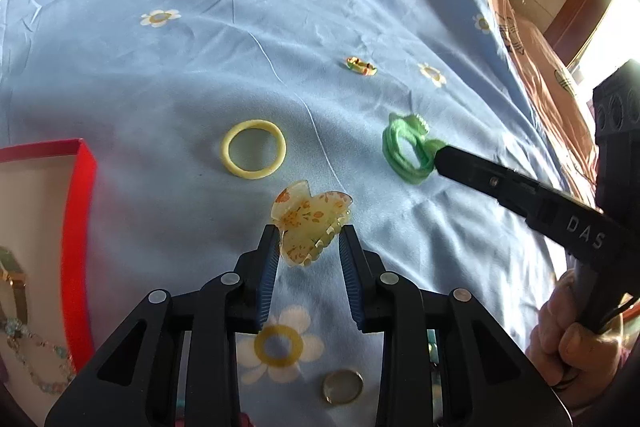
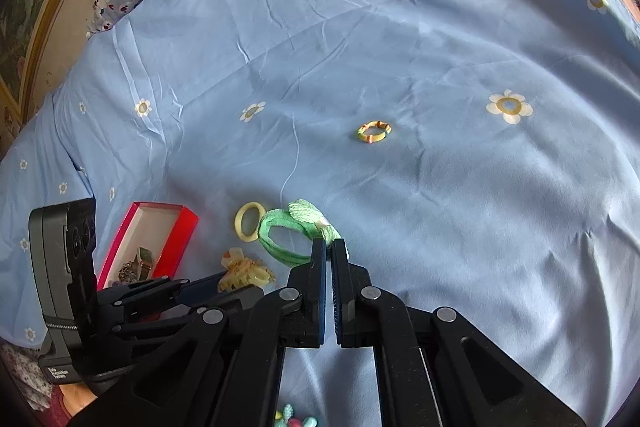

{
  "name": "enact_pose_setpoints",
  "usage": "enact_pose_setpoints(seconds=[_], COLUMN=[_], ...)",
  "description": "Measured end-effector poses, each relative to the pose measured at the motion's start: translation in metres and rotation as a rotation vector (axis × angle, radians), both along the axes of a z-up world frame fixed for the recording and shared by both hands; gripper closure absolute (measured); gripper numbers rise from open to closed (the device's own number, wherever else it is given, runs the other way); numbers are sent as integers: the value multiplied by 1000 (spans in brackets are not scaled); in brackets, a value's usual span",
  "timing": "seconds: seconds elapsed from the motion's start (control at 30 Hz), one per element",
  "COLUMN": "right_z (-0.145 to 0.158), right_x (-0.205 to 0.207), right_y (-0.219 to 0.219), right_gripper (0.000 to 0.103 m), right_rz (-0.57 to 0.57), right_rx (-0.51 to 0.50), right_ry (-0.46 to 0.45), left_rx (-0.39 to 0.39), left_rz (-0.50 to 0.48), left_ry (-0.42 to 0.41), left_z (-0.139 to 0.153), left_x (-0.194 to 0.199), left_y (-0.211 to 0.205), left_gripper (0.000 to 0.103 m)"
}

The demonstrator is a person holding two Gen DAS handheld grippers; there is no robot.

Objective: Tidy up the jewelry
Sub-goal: 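Grasp the yellow flower hair clip with the left tool, then carry the green tie in the right tool while the left tool carries the clip into the box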

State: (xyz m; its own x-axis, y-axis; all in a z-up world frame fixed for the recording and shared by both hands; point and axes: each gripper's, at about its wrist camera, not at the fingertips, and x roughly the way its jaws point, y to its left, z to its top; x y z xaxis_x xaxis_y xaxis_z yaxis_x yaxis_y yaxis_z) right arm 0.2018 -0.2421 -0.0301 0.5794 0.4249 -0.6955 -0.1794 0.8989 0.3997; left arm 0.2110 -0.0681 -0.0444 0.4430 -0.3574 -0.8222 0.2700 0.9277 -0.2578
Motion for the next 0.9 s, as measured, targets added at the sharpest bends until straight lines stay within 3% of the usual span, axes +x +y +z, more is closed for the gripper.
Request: enact_pose_setpoints(seconds=[0.43, 0.9], right_z=[6, 16], right_x=[-32, -61], right_y=[27, 88], right_gripper=[101, 101], right_rz=[72, 200], right_rx=[2, -9], right_ry=[-6, -23], left_rx=[-29, -32], left_rz=[81, 218], left_ry=[-48, -68], left_z=[29, 38], left_x=[-43, -95], left_y=[49, 115], left_gripper=[74, 74])
